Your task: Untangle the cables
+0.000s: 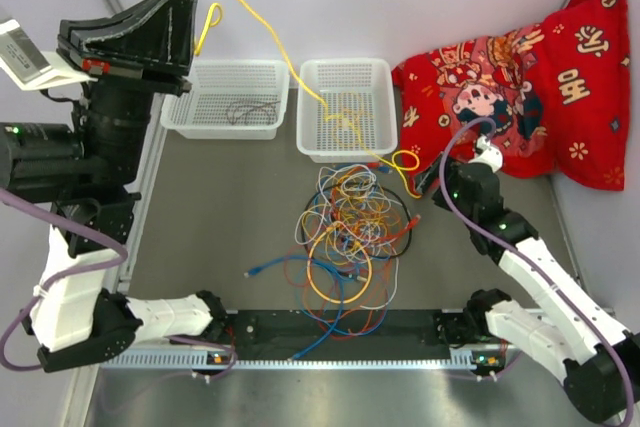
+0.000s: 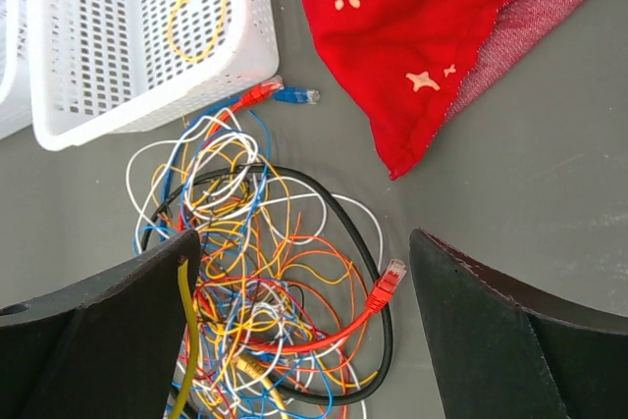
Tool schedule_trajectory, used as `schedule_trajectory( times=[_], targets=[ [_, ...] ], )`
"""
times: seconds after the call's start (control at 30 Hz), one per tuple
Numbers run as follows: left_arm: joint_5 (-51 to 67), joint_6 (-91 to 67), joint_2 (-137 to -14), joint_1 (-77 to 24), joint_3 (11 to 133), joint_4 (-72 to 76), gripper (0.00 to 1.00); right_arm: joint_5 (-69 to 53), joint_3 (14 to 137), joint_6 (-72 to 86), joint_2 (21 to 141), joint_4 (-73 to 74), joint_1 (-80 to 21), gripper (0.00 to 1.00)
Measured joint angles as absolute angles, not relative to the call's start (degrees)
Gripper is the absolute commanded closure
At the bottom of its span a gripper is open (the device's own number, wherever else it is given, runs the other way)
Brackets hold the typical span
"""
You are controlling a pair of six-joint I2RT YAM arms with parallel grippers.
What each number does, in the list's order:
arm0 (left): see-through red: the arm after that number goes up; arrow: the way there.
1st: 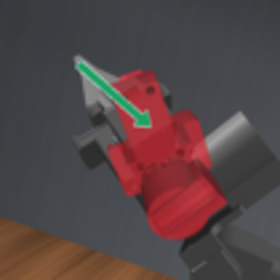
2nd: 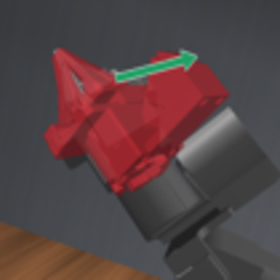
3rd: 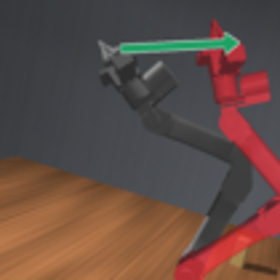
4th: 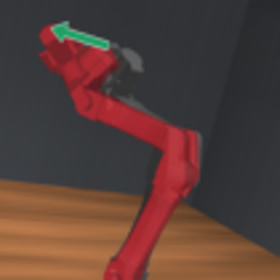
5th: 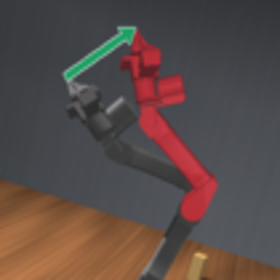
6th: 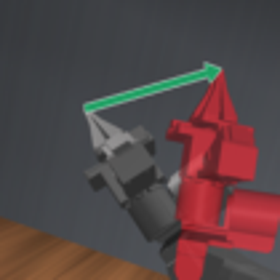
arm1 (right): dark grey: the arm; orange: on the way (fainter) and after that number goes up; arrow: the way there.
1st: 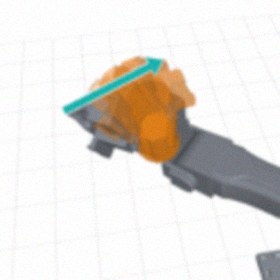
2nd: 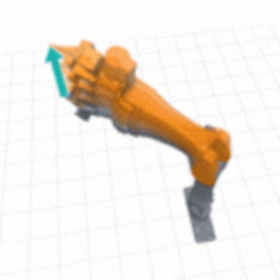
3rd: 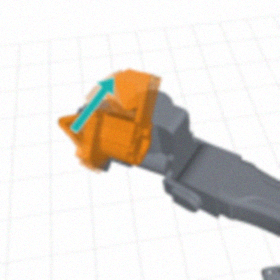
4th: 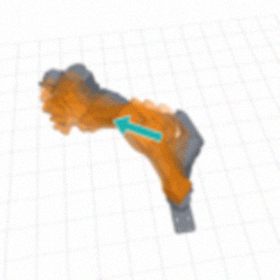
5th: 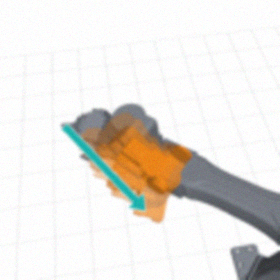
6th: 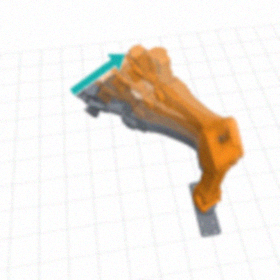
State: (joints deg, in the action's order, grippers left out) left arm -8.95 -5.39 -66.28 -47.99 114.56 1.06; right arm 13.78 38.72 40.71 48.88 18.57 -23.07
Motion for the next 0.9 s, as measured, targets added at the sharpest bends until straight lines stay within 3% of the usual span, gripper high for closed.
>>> schedule_trajectory(
  times=[0.27,0.37,0.4,0.5,0.9],
  targets=[
    [-8.9,-4.4,-68.5,-48.0,117.4,1.1,1.0,12.3,38.6,40.6,48.2,18.7,-20.3,0.14],
    [-8.9,-4.3,-69.5,-48.0,119.2,1.0,1.0,9.5,37.1,41.6,48.6,17.2,-15.0,0.41],
    [-8.9,-4.3,-69.6,-48.0,119.5,1.0,1.0,8.6,35.8,42.2,48.6,16.6,-13.7,0.59],
    [-8.9,-4.3,-69.5,-48.0,120.0,1.0,1.0,6.2,32.9,42.7,48.6,16.3,-12.8,1.0],
    [-10.2,-2.5,-69.4,-48.0,118.8,0.9,1.0,3.8,32.5,44.7,44.0,16.0,-11.2,1.0]
  ],
)
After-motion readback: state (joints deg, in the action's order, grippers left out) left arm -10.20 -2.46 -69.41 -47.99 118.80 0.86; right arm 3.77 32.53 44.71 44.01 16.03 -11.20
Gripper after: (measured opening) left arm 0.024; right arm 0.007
